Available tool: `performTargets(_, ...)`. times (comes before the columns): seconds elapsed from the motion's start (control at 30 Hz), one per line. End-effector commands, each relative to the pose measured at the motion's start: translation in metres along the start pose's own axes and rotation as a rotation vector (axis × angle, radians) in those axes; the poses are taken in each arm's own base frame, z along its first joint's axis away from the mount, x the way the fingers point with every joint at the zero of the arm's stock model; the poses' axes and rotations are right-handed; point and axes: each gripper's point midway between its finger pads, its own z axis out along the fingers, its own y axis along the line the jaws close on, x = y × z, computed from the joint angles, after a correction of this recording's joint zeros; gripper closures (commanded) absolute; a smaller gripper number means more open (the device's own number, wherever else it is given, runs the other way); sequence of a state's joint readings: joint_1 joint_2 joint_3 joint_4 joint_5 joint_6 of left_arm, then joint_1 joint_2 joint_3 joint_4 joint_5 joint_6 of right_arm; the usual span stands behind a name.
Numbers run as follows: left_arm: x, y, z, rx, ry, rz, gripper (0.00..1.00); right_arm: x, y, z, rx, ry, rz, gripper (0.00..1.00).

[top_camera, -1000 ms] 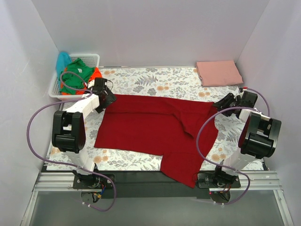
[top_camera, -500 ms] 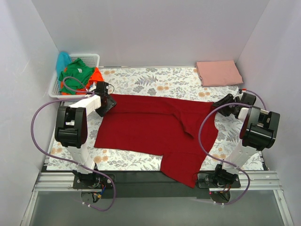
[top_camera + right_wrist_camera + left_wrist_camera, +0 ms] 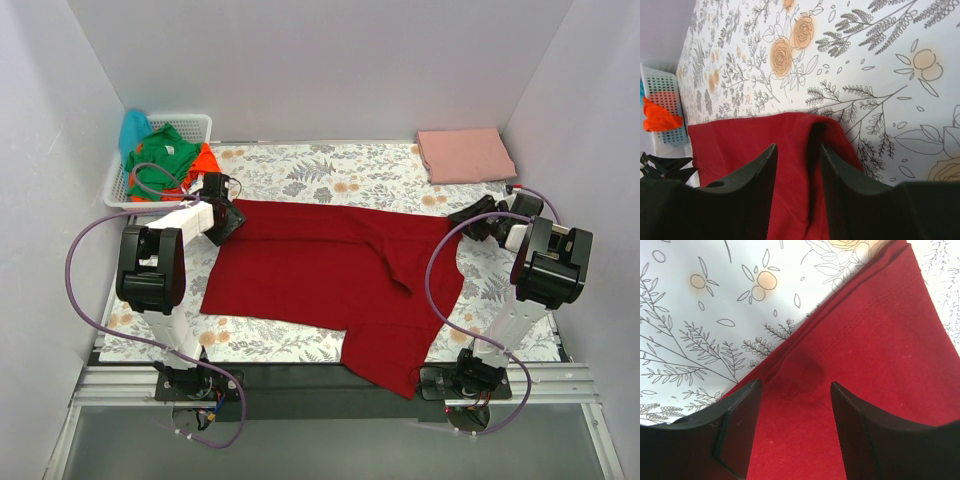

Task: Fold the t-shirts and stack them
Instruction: Fold the tshirt

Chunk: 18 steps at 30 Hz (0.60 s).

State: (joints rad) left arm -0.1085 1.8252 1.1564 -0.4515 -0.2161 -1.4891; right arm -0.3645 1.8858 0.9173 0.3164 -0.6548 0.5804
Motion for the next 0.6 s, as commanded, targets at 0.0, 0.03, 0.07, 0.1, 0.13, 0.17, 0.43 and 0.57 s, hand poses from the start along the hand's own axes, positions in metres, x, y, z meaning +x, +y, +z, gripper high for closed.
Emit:
performTargets(0.0,-0.007,-0.006,-0.003,0.024,-0.016,-0.010,0.44,-0.019,0.017,0.004,-0.060,-0.032,-0.037,0.54)
performTargets(0.03,-0.007,-0.006,-0.002,0.023,-0.017,-0.010,0.44,-0.020,0.017,0.005,-0.060,-0.032,-0.032,0.55)
performTargets(0.07,-0.007,-0.005,-0.002,0.020,-0.018,-0.008,0.45,-0.022,0.017,0.006,-0.062,-0.032,-0.032,0.56)
performTargets(0.1,-0.008,-0.006,-0.003,0.021,-0.021,-0.009,0.45,-0.019,0.015,0.009,-0.060,-0.024,-0.027,0.56)
performTargets(0.13,-0.008,-0.006,-0.003,0.021,-0.021,-0.008,0.45,-0.019,0.013,0.011,-0.058,-0.021,-0.024,0.58)
performTargets(0.17,-0.008,-0.006,-0.003,0.022,-0.022,-0.008,0.46,-0.020,0.013,0.012,-0.061,-0.020,-0.025,0.59)
performTargets(0.43,-0.010,-0.003,0.001,0.003,-0.032,0.001,0.61,-0.017,0.005,0.022,-0.061,0.000,-0.015,0.81)
performTargets(0.57,-0.014,0.000,0.005,-0.020,-0.050,0.013,0.78,-0.017,0.000,0.024,-0.053,0.002,-0.014,0.96)
